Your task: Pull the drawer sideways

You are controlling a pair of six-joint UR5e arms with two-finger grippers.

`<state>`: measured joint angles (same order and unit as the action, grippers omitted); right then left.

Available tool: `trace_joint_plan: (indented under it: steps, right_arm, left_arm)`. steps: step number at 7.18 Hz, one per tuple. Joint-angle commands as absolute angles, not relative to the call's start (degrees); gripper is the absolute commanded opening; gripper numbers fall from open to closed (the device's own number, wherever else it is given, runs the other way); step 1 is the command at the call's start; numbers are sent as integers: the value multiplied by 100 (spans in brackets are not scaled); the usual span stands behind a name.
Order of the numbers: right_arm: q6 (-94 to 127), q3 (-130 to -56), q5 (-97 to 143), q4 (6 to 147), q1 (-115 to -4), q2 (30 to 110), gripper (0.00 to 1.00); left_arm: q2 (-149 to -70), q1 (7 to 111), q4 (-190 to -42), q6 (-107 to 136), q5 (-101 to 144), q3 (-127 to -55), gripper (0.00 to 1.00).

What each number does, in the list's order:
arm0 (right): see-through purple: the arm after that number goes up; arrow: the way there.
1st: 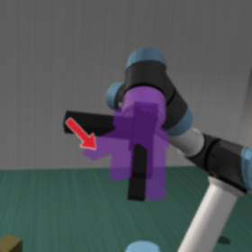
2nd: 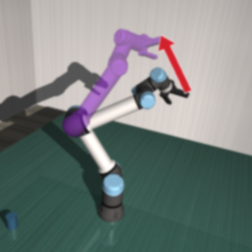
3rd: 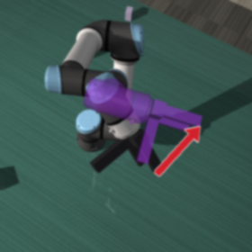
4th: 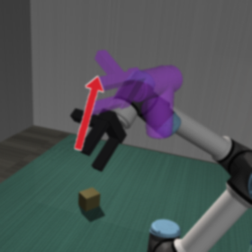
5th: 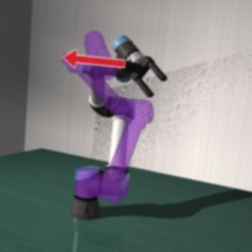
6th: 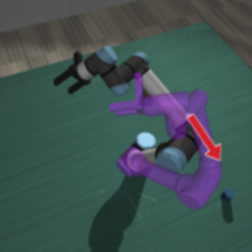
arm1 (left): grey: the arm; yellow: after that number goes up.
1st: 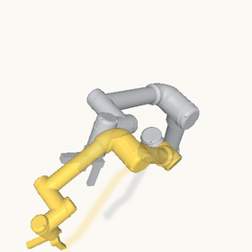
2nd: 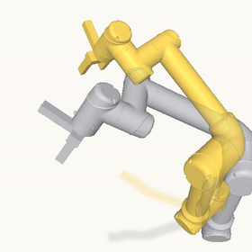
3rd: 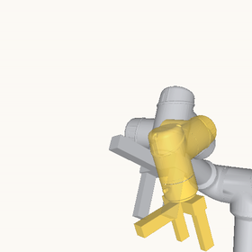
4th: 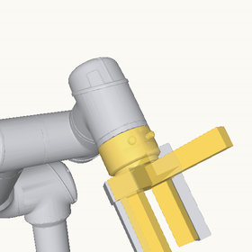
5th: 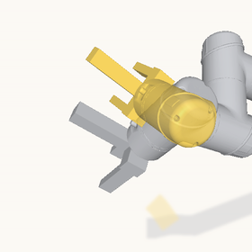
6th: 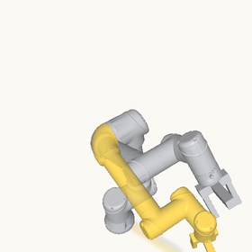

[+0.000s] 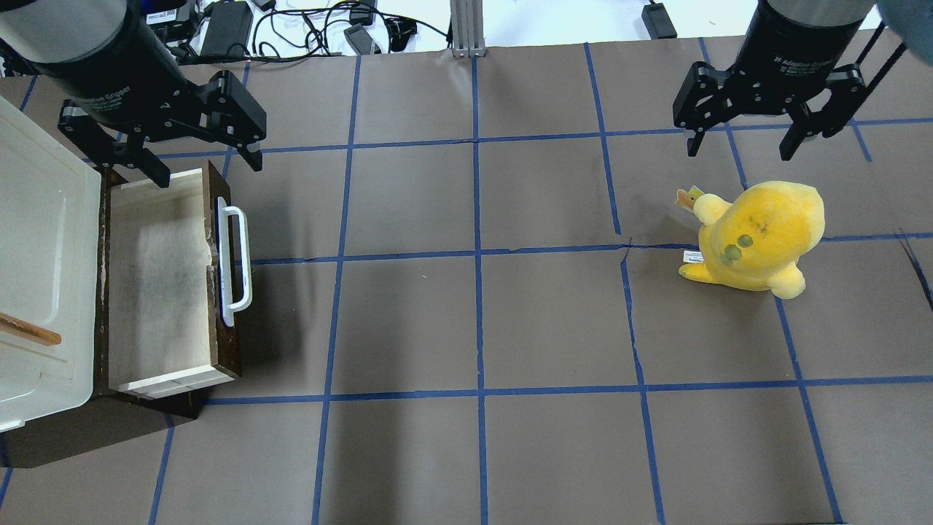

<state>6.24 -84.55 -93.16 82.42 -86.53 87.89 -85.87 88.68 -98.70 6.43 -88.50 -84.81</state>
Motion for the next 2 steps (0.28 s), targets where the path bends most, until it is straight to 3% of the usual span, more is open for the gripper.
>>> trace_joint_plan:
  steps: [1, 2]
  right_arm:
    - [624, -8455, -9316, 8244, -8657, 8789, 100]
    - [624, -8455, -9316, 8244, -8657, 8789, 100]
  left_arm:
    - [-8587, 8868, -9870, 650, -8842, -8481, 100]
    - [-8587, 8868, -9870, 642, -8842, -8481, 100]
